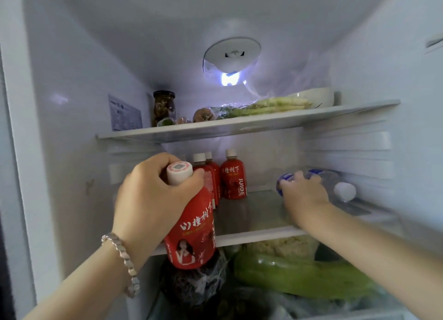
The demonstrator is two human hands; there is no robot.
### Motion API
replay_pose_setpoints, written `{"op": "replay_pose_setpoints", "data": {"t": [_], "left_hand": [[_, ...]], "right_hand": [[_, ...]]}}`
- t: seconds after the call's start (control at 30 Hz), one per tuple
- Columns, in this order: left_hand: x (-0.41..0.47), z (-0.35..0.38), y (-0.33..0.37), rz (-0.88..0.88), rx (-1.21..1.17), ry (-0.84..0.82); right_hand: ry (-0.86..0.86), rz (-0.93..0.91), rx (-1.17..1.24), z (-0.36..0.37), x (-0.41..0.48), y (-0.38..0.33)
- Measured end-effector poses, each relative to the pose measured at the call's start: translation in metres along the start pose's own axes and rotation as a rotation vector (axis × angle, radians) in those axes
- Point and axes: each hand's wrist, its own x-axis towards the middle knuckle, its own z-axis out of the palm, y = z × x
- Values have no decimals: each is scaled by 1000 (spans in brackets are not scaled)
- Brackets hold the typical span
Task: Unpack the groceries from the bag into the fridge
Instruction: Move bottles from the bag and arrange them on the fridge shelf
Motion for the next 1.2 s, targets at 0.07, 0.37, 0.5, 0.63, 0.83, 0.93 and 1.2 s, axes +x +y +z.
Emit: {"op": "replay_pose_setpoints", "data": {"t": [0.07,0.37,0.5,0.63,0.83,0.93,1.2], "left_hand": [[0,0,1,0,10,-7],[0,1,2,-11,8,-18],[2,1,2,-18,10,-34],[11,19,5,28,7,-49],[20,56,15,152,-34,-86],[16,50,-13,119,75,-190],[-15,39,-71,3,614,-461]], "right_hand": [[3,25,-51,-1,-1,-5],[-12,69,30,-9,-3,0],[118,-211,421,-16,-24,-1],[-65,-722,1238,-34,-67,-27],[118,-456,1339,-27,-56,-26],[132,-360,1297,-20,-41,-16],[-101,-265,1188,4,40,-46]]}}
